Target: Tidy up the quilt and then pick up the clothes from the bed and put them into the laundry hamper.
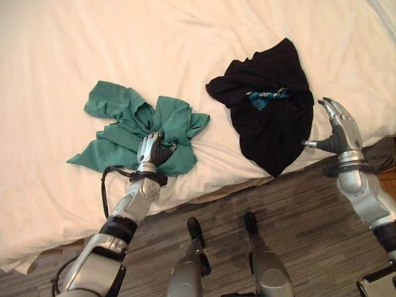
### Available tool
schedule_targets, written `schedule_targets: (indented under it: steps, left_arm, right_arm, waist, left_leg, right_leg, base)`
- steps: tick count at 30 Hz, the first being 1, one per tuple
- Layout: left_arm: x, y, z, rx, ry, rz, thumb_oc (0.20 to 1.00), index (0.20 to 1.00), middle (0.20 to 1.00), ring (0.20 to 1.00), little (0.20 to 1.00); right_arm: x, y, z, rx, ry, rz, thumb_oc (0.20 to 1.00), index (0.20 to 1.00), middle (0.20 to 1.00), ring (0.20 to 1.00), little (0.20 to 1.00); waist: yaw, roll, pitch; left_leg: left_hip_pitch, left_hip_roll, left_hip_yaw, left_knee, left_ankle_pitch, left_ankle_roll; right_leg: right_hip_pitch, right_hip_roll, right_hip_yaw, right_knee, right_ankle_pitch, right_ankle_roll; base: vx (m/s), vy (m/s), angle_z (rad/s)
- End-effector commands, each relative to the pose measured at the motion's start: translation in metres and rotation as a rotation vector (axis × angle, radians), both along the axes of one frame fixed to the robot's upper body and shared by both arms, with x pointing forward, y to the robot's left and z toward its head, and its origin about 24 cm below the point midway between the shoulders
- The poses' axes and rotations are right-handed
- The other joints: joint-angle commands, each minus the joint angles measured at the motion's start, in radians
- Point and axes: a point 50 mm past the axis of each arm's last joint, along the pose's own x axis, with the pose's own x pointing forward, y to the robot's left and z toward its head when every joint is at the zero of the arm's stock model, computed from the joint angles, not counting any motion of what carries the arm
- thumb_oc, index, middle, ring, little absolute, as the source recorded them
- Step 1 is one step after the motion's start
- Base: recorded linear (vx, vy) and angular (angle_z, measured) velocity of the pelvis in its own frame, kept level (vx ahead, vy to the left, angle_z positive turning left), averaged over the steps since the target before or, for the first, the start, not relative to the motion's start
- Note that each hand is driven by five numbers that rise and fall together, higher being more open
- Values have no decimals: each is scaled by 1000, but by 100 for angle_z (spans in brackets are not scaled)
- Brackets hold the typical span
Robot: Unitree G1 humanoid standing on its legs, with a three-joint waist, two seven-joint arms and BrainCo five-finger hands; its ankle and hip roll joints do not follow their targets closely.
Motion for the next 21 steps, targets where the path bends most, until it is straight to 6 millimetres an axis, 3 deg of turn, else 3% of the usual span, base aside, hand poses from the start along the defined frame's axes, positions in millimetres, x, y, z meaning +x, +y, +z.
schedule_targets:
  steps: [1, 5, 10, 15, 16, 21]
  left_arm:
    - [-85, 54, -106, -49, 491, 167, 200, 200, 200, 200, 200]
    - [-102, 62, -106, -100, 491, 170, 200, 200, 200, 200, 200]
    - [-107, 57, -97, -167, 454, 114, 200, 200, 200, 200, 200]
    - [-96, 45, -74, -267, 357, 26, 200, 200, 200, 200, 200]
    - [-95, 42, -71, -288, 348, 10, 200, 200, 200, 200, 200]
    - [-85, 27, -62, -368, 322, -64, 200, 200, 200, 200, 200]
  right_arm:
    - [13, -20, 46, -101, -82, -65, 1000, 1000, 1000, 1000, 1000]
    - [24, -36, 61, -173, -31, -127, 1000, 1000, 1000, 1000, 1000]
    - [37, -35, 64, -174, 19, -134, 1000, 1000, 1000, 1000, 1000]
    - [49, -20, 44, -134, 117, -94, 1000, 1000, 1000, 1000, 1000]
    - [50, -18, 38, -119, 140, -83, 200, 200, 200, 200, 200]
    - [46, -9, -14, 79, 307, -30, 200, 200, 200, 200, 200]
  waist:
    - [84, -39, -11]
    - [118, -29, 15]
    - [141, -4, 32]
    - [158, 20, 42]
    - [161, 24, 44]
    - [164, 32, 35]
  left_leg:
    - [17, 15, -39, -4, -97, -63]
    - [-9, 19, -59, -4, -81, -71]
    - [-44, 19, -85, -4, -67, -77]
    - [-62, 15, -106, -4, -57, -82]
    - [-62, 13, -110, -4, -56, -81]
    - [-53, 7, -124, -4, -59, -82]
  right_leg:
    - [-109, -29, -26, 95, -102, 33]
    - [-131, -27, -54, 119, -106, 32]
    - [-152, -24, -79, 140, -115, 31]
    - [-158, -22, -97, 153, -125, 27]
    - [-157, -21, -100, 155, -128, 26]
    - [-132, -24, -114, 144, -133, 25]
  base:
    - [-15, -57, 17]
    - [-22, -32, 21]
    - [-13, -29, 16]
    - [-17, -11, 13]
    - [-2, 0, 5]
    - [-2, 3, 9]
